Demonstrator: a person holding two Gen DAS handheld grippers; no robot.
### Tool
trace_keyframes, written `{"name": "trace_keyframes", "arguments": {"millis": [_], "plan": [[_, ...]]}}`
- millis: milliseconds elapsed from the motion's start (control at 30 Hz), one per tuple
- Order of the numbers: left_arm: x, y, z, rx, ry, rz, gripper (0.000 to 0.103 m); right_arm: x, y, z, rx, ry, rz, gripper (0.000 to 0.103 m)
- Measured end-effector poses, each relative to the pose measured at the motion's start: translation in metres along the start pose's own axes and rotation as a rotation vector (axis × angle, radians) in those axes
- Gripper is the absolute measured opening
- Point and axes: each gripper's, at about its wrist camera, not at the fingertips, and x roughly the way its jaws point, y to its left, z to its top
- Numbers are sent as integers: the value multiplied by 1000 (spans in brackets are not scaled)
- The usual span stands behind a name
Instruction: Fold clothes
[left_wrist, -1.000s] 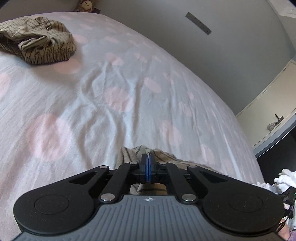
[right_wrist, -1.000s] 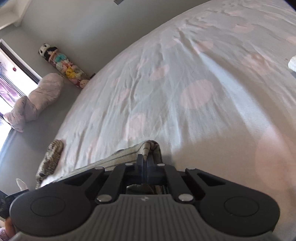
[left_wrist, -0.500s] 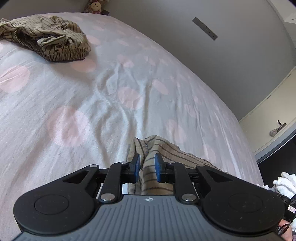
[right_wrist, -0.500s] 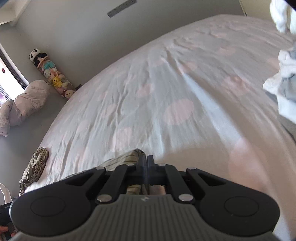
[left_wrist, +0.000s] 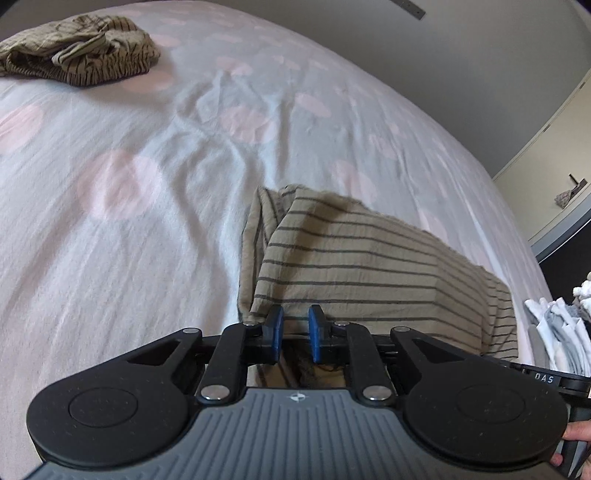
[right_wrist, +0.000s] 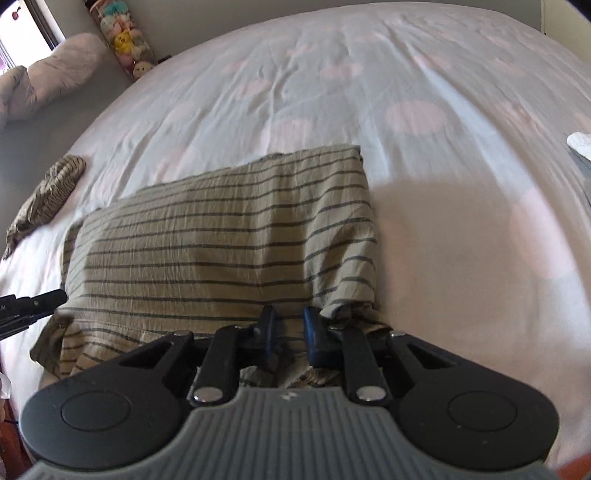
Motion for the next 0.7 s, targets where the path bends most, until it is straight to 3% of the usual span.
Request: {"name": "trace_keyframes", "arguments": {"millis": [233, 300, 367, 433, 467, 567, 633, 700], "plan": [[-8, 5, -1, 4, 38, 46, 12, -6, 1, -3, -32, 39, 1, 19], [-12, 3, -2, 9, 43, 58, 12, -14, 4, -5, -48, 34, 11, 25], [-19, 2, -1, 4, 26, 56, 21, -25, 6, -10, -68, -10, 25, 35], [-28, -2, -1, 19, -11, 61, 31, -43, 10, -15, -95, -100, 47, 37], [-32, -5, 0, 32, -36, 65, 40, -50, 10, -16, -100, -136, 68, 42], [-38, -15, 8, 60, -105, 63, 54, -64, 9, -8, -110, -213, 102, 58], [-34, -18, 15, 55, -125, 72, 62, -71, 7, 1, -145, -262, 70, 63], [-26, -16, 22, 24, -113, 77, 64, -70, 1, 14, -147, -291, 33, 75]]}}
